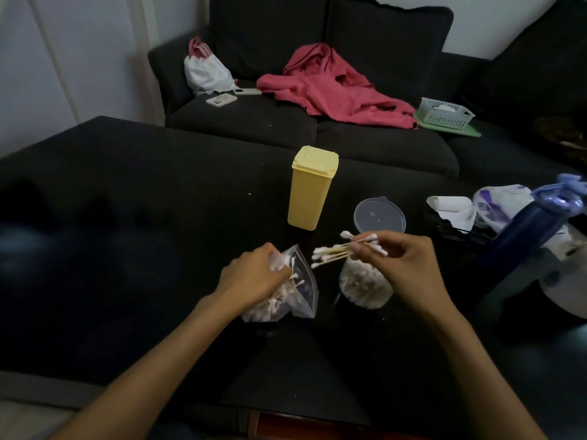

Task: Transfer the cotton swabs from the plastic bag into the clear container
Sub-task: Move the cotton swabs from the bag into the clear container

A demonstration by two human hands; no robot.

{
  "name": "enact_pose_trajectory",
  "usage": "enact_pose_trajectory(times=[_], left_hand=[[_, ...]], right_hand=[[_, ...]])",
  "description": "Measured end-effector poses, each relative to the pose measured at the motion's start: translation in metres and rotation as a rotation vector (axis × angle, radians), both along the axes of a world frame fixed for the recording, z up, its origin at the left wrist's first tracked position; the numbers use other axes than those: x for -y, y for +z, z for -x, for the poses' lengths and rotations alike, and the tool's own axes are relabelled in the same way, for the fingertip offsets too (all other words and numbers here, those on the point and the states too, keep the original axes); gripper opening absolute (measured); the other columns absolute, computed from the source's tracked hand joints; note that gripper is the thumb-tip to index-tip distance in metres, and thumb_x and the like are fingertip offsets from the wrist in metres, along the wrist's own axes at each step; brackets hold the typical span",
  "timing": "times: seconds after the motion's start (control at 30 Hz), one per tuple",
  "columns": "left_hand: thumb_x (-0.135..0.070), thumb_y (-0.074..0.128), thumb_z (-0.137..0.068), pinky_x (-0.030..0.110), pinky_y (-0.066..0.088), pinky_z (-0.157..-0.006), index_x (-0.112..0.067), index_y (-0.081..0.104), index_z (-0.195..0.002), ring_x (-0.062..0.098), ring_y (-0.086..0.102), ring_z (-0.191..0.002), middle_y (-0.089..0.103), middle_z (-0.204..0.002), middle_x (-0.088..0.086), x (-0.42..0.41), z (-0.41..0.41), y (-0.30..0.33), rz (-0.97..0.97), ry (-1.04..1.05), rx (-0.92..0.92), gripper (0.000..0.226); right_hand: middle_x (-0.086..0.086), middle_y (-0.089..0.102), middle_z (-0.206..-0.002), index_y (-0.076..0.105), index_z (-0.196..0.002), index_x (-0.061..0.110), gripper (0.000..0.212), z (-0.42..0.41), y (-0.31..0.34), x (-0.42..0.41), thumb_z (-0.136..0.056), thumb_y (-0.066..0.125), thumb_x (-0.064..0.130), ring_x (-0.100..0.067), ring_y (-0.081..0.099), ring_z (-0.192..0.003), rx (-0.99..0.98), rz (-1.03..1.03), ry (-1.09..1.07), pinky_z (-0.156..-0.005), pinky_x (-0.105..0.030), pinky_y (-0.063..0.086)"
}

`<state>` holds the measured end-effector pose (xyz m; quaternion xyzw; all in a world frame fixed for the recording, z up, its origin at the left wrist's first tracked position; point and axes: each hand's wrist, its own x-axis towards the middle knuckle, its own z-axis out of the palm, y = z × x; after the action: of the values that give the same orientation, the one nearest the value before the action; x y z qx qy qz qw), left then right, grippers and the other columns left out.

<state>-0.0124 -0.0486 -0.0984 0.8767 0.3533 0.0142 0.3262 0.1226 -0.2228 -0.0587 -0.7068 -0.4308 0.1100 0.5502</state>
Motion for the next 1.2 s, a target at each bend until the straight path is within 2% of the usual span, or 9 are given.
enact_pose_trajectory(times=[0.07, 0.17, 0.27, 0.37, 0.5, 0.7, 0.9, 1.1, 1.2], left_hand=[[-0.057, 0.052, -0.086, 0.025, 0.04, -0.066, -0.028, 0.049, -0.118, 0.008, 0.053, -0.088, 0.057, -0.108, -0.005, 0.001, 0.001, 0.0, -0.163, -0.012, -0.044, 0.044], [-0.068, 0.049, -0.081, 0.034, 0.043, -0.094, -0.024, 0.046, -0.132, 0.015, 0.047, -0.12, 0.051, -0.133, 0.0, -0.002, 0.002, 0.002, -0.257, -0.021, -0.052, 0.068], [-0.067, 0.037, -0.085, 0.036, 0.035, -0.104, -0.026, 0.042, -0.135, 0.012, 0.037, -0.131, 0.042, -0.142, -0.003, 0.009, 0.0, 0.025, -0.284, -0.011, 0.187, 0.065], [-0.07, 0.019, -0.083, 0.034, 0.047, -0.089, -0.031, 0.05, -0.122, 0.006, 0.059, -0.097, 0.06, -0.113, -0.007, 0.034, -0.016, 0.058, 0.02, -0.06, 0.367, 0.063], [-0.075, 0.01, -0.083, 0.029, 0.042, -0.07, -0.025, 0.048, -0.124, 0.009, 0.066, -0.07, 0.066, -0.094, -0.005, 0.06, -0.061, 0.078, 0.193, -0.142, 0.193, 0.075], [-0.061, 0.043, -0.089, 0.014, 0.026, -0.043, -0.014, 0.061, -0.105, 0.003, 0.04, -0.049, 0.055, -0.068, -0.004, 0.058, -0.088, 0.074, 0.792, -0.17, 0.265, 0.052], [-0.037, 0.044, -0.098, 0.024, 0.031, -0.056, -0.017, 0.056, -0.075, 0.011, 0.04, -0.062, 0.048, -0.067, 0.0, 0.066, -0.103, 0.058, 0.568, -0.107, 0.324, 0.033], [-0.038, 0.04, -0.098, 0.037, 0.047, -0.083, -0.011, 0.058, -0.096, 0.018, 0.06, -0.09, 0.063, -0.095, 0.004, 0.074, -0.108, 0.045, 0.185, -0.133, 0.429, 0.032], [-0.039, 0.039, -0.099, 0.034, 0.048, -0.077, -0.013, 0.055, -0.096, 0.011, 0.058, -0.08, 0.059, -0.085, -0.002, 0.086, -0.105, 0.045, 0.122, -0.193, 0.527, 0.03]], right_hand=[[-0.002, 0.074, -0.081, 0.073, -0.092, 0.008, 0.013, -0.005, 0.003, 0.003, -0.079, 0.069, 0.007, -0.009, 0.07, -0.076, -0.105, -0.055, -0.068, -0.068, -0.016, 0.053], [-0.007, 0.074, -0.085, 0.074, -0.088, 0.01, 0.01, -0.016, 0.004, 0.007, -0.079, 0.07, 0.011, -0.014, 0.07, -0.081, -0.257, -0.1, -0.162, -0.071, -0.019, 0.055], [-0.007, 0.074, -0.088, 0.074, -0.088, 0.013, 0.014, -0.022, 0.006, 0.012, -0.075, 0.071, 0.018, -0.017, 0.07, -0.084, -0.42, -0.137, -0.189, -0.071, -0.018, 0.055], [-0.008, 0.074, -0.09, 0.074, -0.088, 0.014, 0.018, -0.023, 0.008, 0.013, -0.072, 0.071, 0.022, -0.016, 0.07, -0.084, -0.472, -0.139, -0.185, -0.075, -0.022, 0.057], [-0.009, 0.074, -0.091, 0.074, -0.087, 0.013, 0.018, -0.02, 0.01, 0.013, -0.071, 0.071, 0.022, -0.017, 0.07, -0.084, -0.487, -0.17, -0.145, -0.075, -0.023, 0.057], [-0.006, 0.074, -0.088, 0.072, -0.09, 0.012, 0.021, -0.032, 0.009, 0.021, -0.072, 0.071, 0.022, -0.012, 0.07, -0.082, -0.57, -0.142, -0.097, -0.068, -0.017, 0.053], [-0.007, 0.074, -0.092, 0.073, -0.093, 0.011, 0.017, -0.041, 0.003, 0.02, -0.077, 0.072, 0.017, -0.017, 0.07, -0.091, -0.565, -0.028, -0.124, -0.082, -0.028, 0.053], [-0.007, 0.068, -0.095, 0.058, -0.11, 0.01, 0.036, -0.03, 0.004, 0.008, -0.087, 0.059, 0.038, -0.015, 0.068, -0.076, -0.628, -0.036, -0.208, -0.068, -0.024, 0.053], [-0.001, 0.064, -0.08, 0.061, -0.099, 0.011, 0.038, -0.027, -0.001, 0.004, -0.093, 0.046, 0.045, -0.008, 0.06, -0.067, -0.452, -0.037, -0.46, -0.061, -0.021, 0.046]])
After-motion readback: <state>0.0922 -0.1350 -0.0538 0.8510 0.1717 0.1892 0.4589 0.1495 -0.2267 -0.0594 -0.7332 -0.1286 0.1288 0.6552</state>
